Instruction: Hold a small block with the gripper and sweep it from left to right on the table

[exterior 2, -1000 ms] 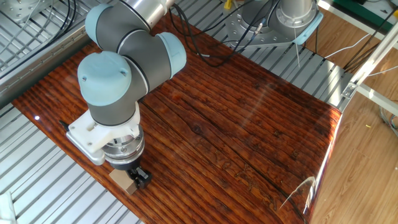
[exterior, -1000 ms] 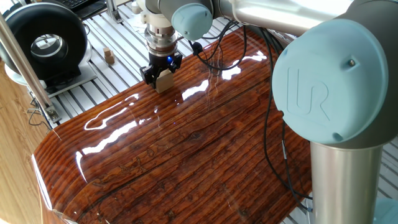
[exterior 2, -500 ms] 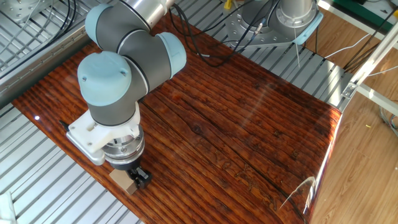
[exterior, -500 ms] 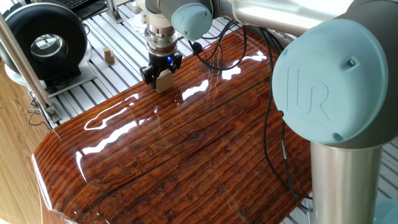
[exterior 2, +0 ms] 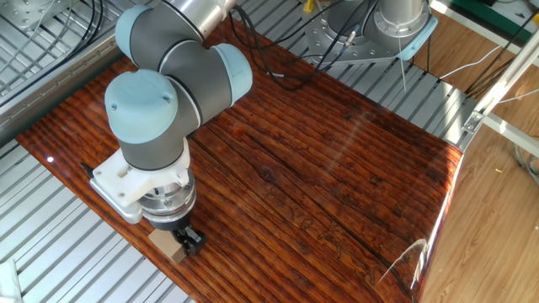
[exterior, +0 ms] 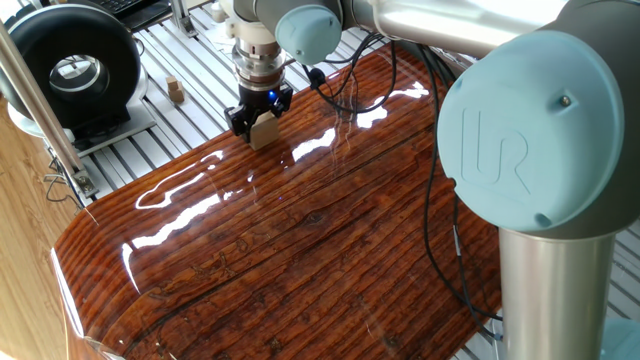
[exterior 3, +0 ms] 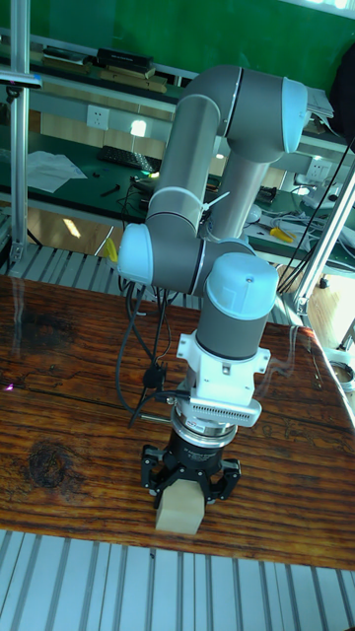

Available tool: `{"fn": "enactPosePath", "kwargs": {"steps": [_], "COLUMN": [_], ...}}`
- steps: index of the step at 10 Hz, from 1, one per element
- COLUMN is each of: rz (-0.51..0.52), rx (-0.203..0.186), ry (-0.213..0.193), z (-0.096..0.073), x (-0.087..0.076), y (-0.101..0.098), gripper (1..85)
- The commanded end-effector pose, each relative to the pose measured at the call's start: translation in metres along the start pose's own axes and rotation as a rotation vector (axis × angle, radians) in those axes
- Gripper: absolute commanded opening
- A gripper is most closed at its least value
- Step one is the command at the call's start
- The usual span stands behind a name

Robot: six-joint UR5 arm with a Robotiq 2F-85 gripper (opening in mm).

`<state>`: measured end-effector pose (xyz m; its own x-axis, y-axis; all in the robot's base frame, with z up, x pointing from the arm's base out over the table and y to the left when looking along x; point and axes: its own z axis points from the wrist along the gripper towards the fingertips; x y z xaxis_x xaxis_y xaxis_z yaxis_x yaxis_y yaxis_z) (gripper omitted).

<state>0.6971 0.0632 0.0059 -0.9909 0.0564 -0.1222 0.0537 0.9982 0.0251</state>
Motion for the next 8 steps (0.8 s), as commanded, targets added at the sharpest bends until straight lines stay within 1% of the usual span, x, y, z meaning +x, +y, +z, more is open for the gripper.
{"fn": "enactPosePath", "kwargs": {"steps": [1,8], "rz": [0.011,0.018], "rx": [-0.012,-0.007], "ry": [0.0,0.001], "z": [-0.0011,-0.0013], "x": [-0.0006,-0.0001], "y": [0.002,0.004], "gripper": [1.0,1.0]}}
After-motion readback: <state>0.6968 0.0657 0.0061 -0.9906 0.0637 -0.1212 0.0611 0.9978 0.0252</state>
